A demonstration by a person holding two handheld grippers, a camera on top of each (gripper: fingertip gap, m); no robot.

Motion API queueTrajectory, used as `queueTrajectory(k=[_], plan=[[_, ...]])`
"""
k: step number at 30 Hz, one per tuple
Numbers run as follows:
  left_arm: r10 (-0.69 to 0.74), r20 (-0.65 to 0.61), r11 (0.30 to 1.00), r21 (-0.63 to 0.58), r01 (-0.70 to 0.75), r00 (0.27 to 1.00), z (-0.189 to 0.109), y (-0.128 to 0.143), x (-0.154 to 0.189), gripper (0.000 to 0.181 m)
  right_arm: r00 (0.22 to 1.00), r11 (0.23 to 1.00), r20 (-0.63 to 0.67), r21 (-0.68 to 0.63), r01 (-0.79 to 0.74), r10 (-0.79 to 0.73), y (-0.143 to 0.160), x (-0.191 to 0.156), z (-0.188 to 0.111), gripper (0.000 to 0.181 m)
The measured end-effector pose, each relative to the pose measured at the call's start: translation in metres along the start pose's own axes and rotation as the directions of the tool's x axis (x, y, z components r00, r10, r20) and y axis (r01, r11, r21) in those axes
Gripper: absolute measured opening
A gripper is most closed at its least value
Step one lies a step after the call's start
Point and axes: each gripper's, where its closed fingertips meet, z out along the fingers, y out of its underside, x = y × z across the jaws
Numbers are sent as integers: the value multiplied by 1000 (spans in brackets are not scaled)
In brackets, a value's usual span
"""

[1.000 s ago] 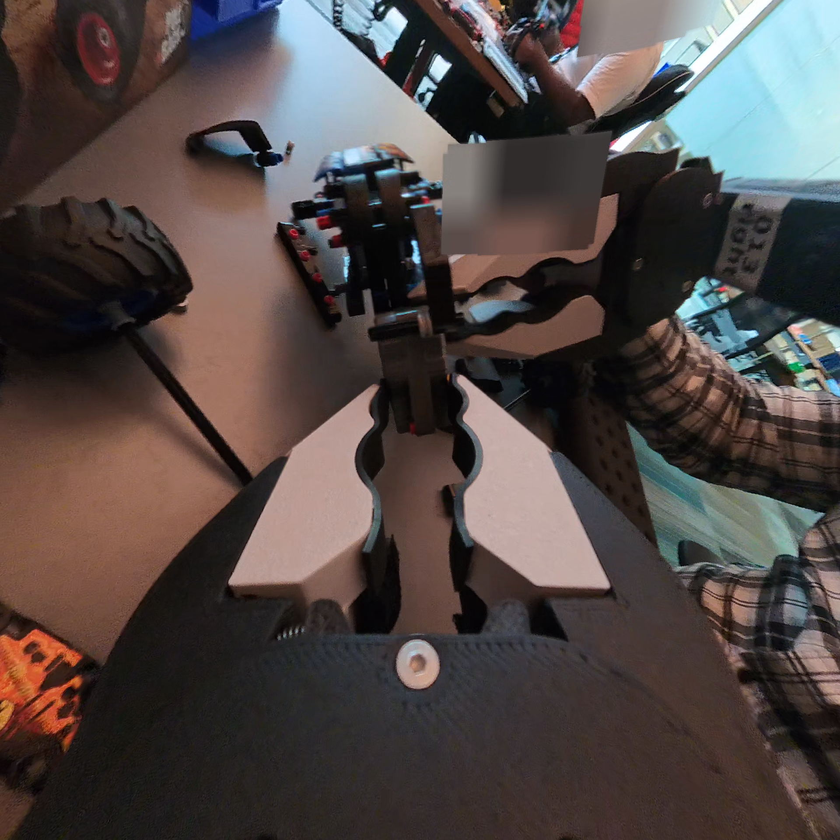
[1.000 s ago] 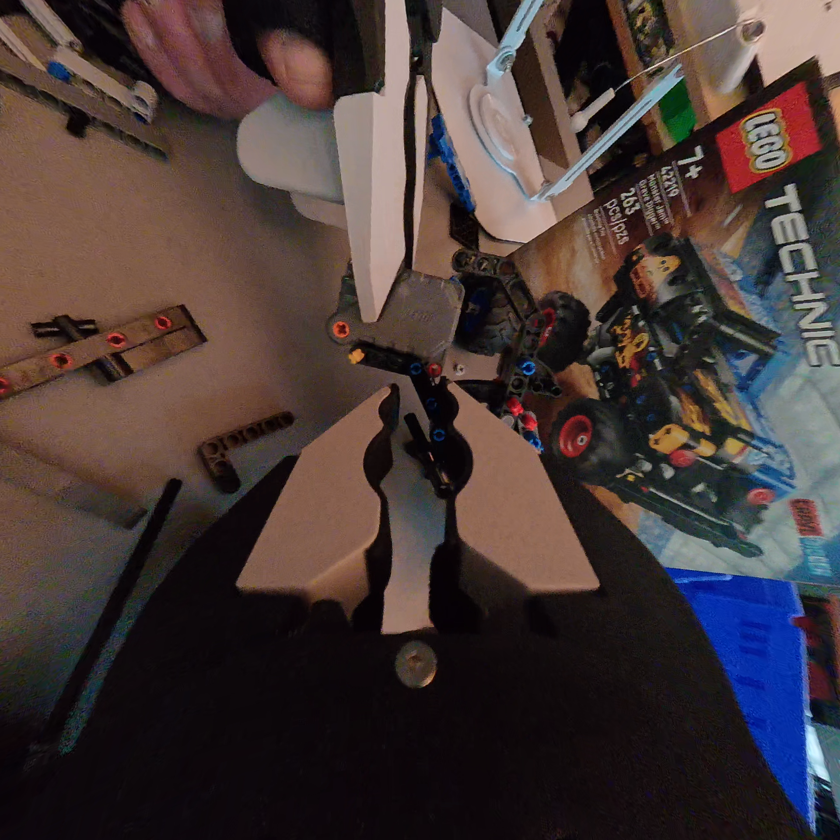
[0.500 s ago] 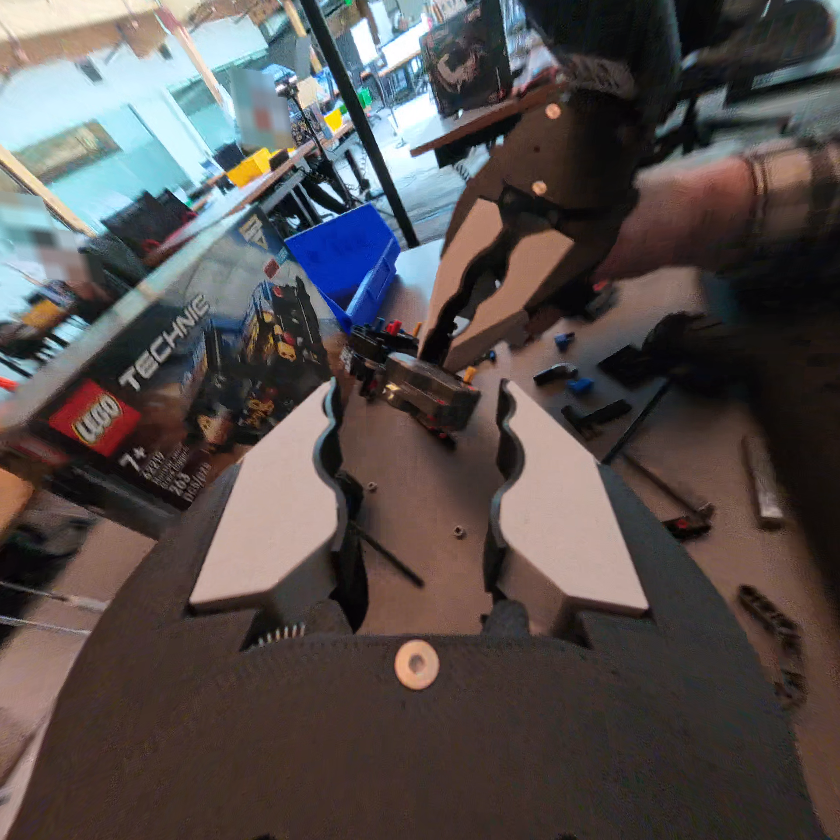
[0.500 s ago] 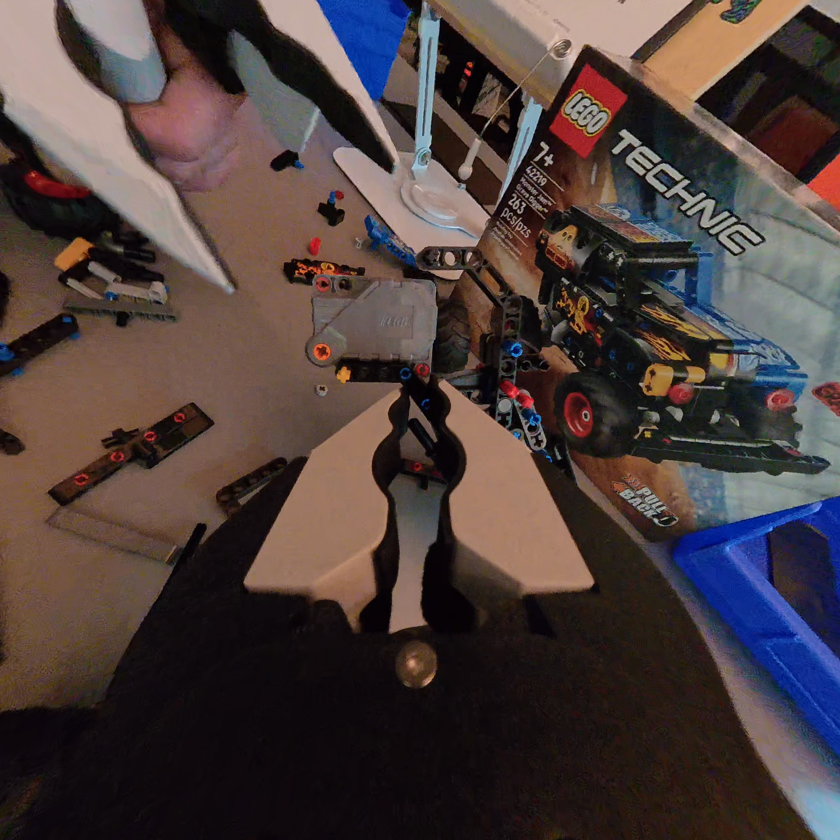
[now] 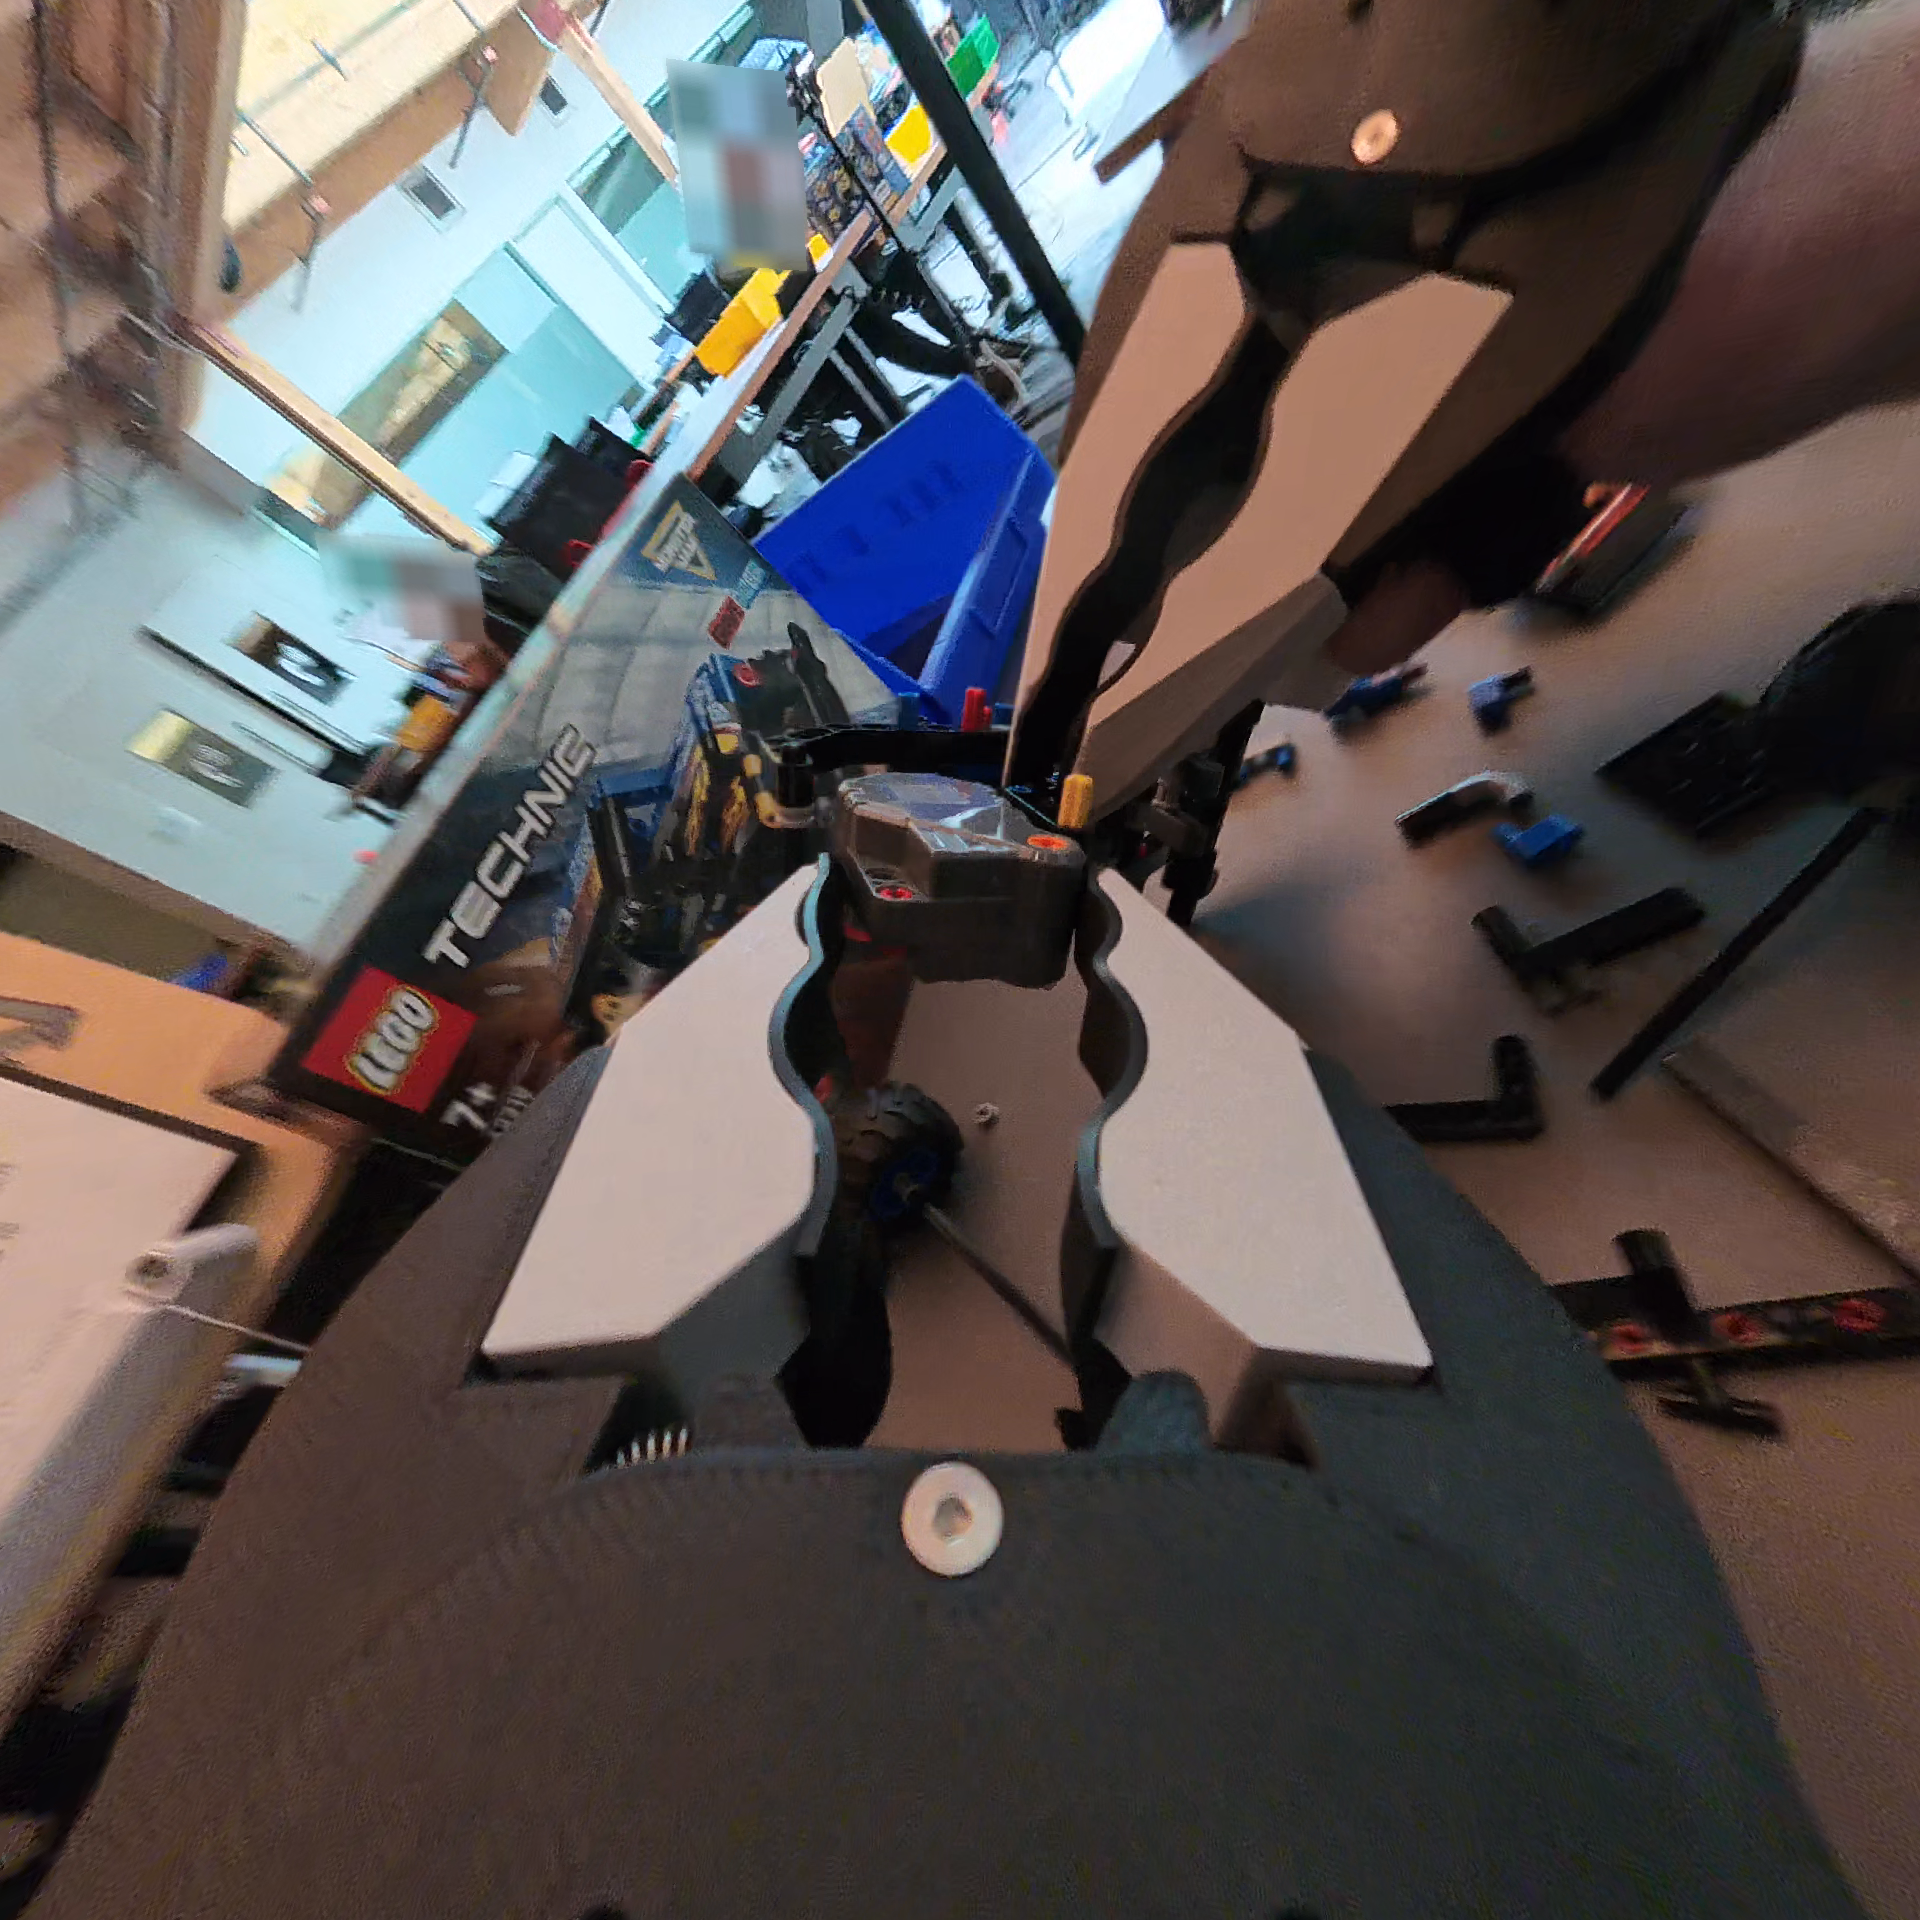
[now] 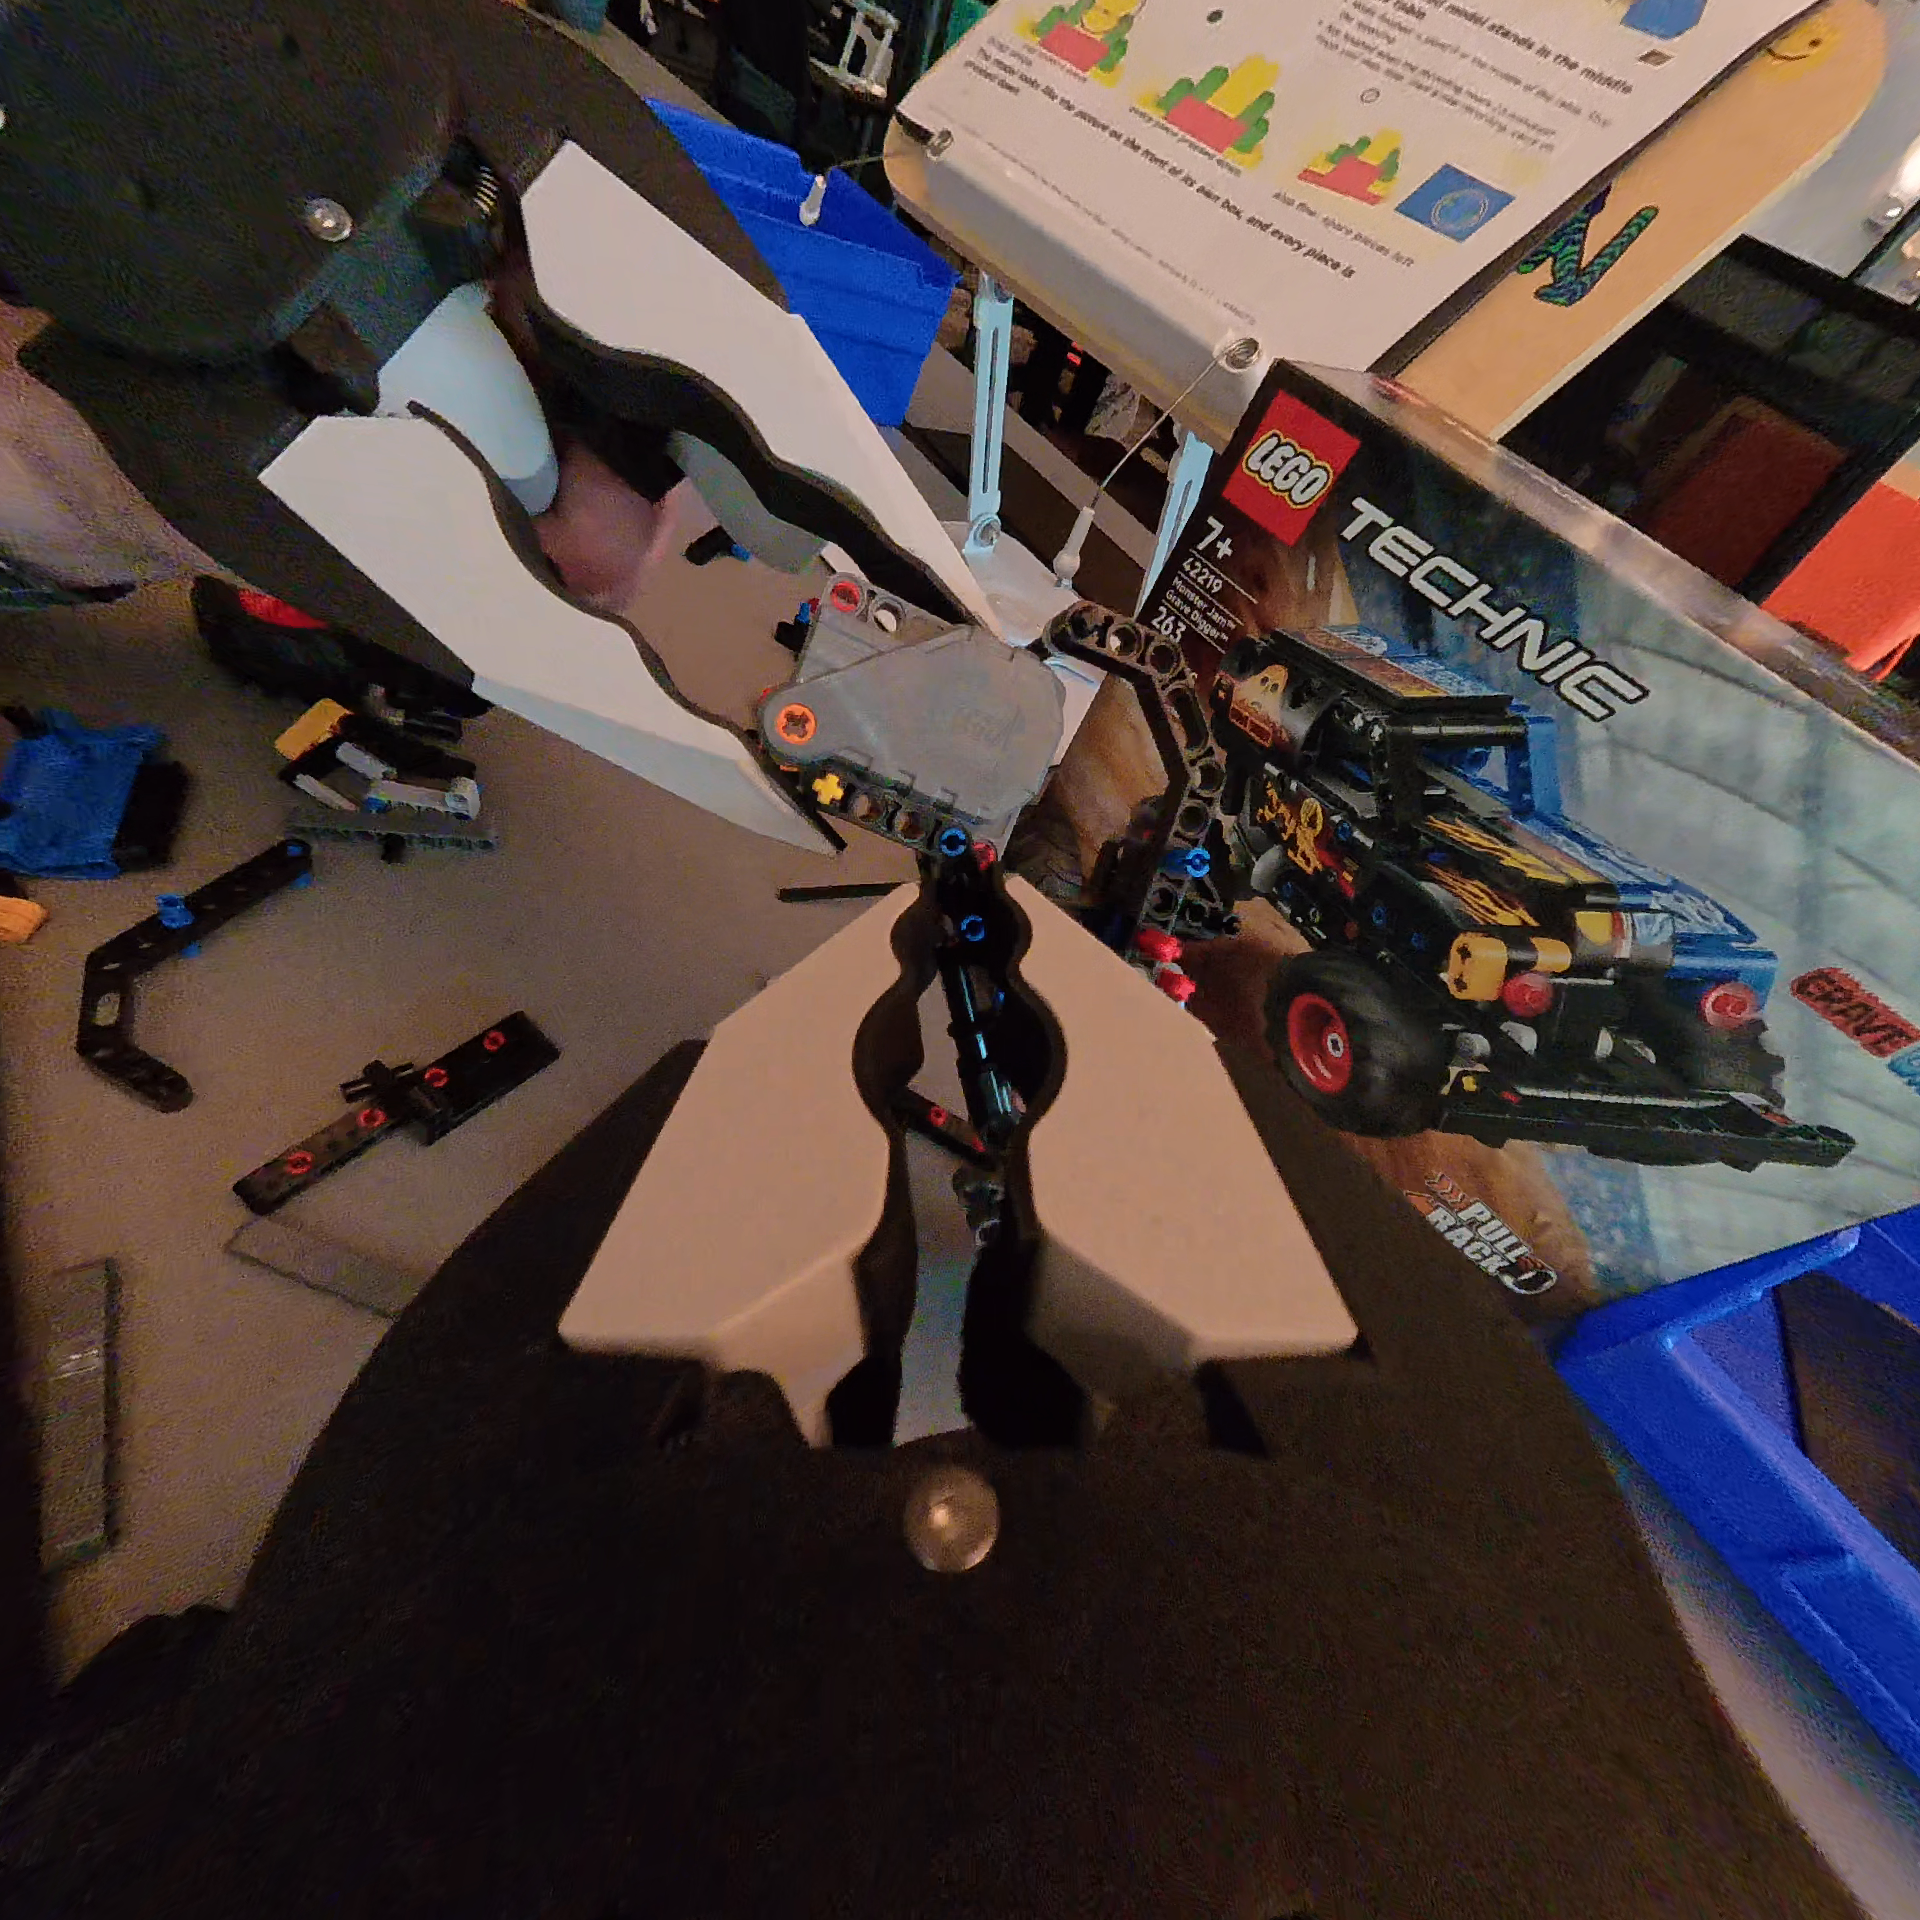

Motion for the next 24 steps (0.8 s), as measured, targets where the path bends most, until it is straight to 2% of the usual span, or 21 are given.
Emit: queueTrajectory(k=[6,9,12,18,24], plan=[[-306,-157,942,94,323,939,-4,-4,-7,43,1000,998,21,56,-15,14,-11,-2,-1,7],[-408,-171,905,57,422,897,-1,9,-11,42,998,998,-41,24,55,-54,-8,1,4,10],[-532,-225,833,31,552,816,-1,20,-13,42,995,996,-57,-7,86,-86,-4,1,4,11],[-632,-297,751,-4,661,716,2,24,-8,42,992,992,-58,-61,107,-111,5,1,7,12],[-614,-277,772,-11,636,740,4,26,-8,41,987,986,-65,-87,143,-149,6,-1,10,9]])
